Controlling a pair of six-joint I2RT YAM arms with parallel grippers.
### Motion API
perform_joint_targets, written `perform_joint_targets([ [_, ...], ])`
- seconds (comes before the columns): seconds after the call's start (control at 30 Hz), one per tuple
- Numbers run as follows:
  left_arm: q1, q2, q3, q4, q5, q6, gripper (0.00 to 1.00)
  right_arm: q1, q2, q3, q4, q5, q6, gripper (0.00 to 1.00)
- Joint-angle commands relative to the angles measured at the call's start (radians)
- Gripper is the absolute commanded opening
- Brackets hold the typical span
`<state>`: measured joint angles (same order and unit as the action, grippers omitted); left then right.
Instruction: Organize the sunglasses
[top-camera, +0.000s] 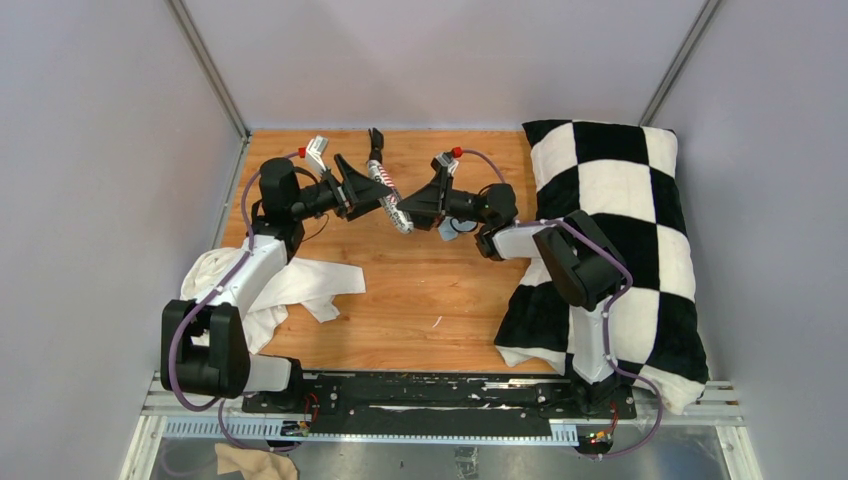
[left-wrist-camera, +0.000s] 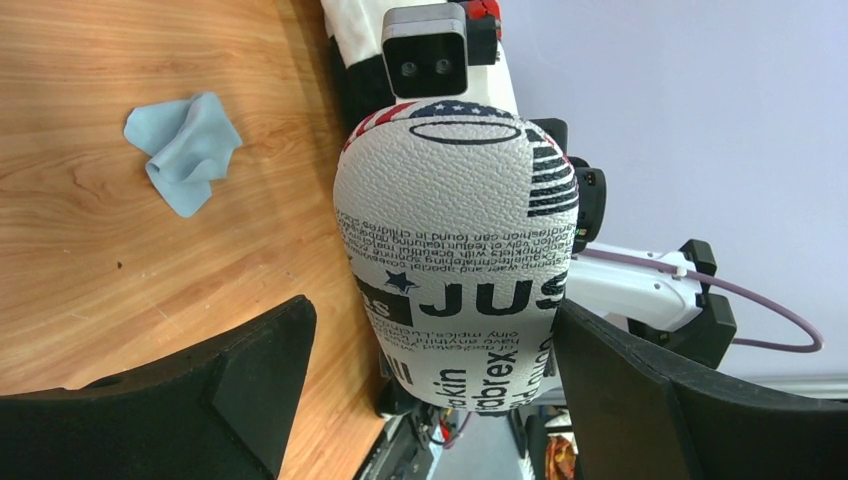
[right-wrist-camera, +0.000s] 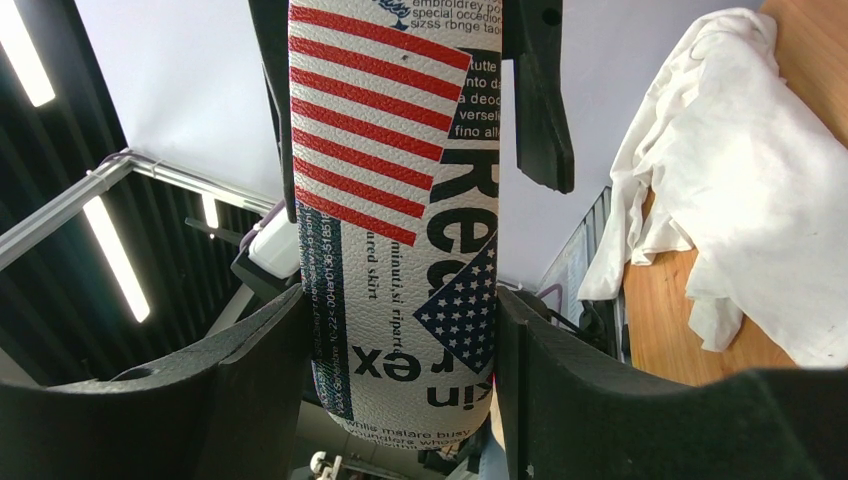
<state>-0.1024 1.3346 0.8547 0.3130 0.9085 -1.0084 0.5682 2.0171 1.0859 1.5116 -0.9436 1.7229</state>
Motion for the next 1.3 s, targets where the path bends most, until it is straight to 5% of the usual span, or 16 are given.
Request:
perform_joint_targets([
  [0.0, -0.007, 0.010, 0.024, 0.023, -0.007, -0.011, 0.92, 0.022, 0.009, 0.035, 0.083, -0.020, 0.012, 0.00],
  [0.2, -0.007, 0.004, 0.027, 0.023, -0.018, -0.017, 0.80, 0.023, 0.023, 0.037, 0.084, -0.014, 0.015, 0.00],
  [0.43, -0.007, 0.007, 0.021, 0.069, -0.030, -0.057, 0.49, 0.027, 0.027, 0.045, 0.083, -0.006, 0.026, 0.00],
  [0.73, -0.007, 0.009, 0.013, 0.146, -0.029, -0.117, 0.32, 0.029, 0.034, 0.043, 0.084, 0.020, 0.069, 0.00],
  [0.9, -0.007, 0.010, 0.016, 0.146, -0.025, -0.107, 0.00, 0.029, 0.038, 0.045, 0.083, 0.052, 0.136, 0.00],
  [0.97, -0.007, 0.011, 0.012, 0.166, -0.019, -0.106, 0.00, 0.027, 0.045, 0.046, 0.085, 0.069, 0.182, 0.00],
  [1.13, -0.006, 0.031, -0.024, 0.389, 0.014, -0.209, 0.00, 0.028, 0.058, 0.030, 0.085, 0.132, 0.298, 0.00],
  [1.27, 0.005, 0.126, -0.079, 0.874, 0.037, -0.504, 0.00, 0.028, 0.067, -0.001, 0.085, 0.193, 0.396, 0.00],
])
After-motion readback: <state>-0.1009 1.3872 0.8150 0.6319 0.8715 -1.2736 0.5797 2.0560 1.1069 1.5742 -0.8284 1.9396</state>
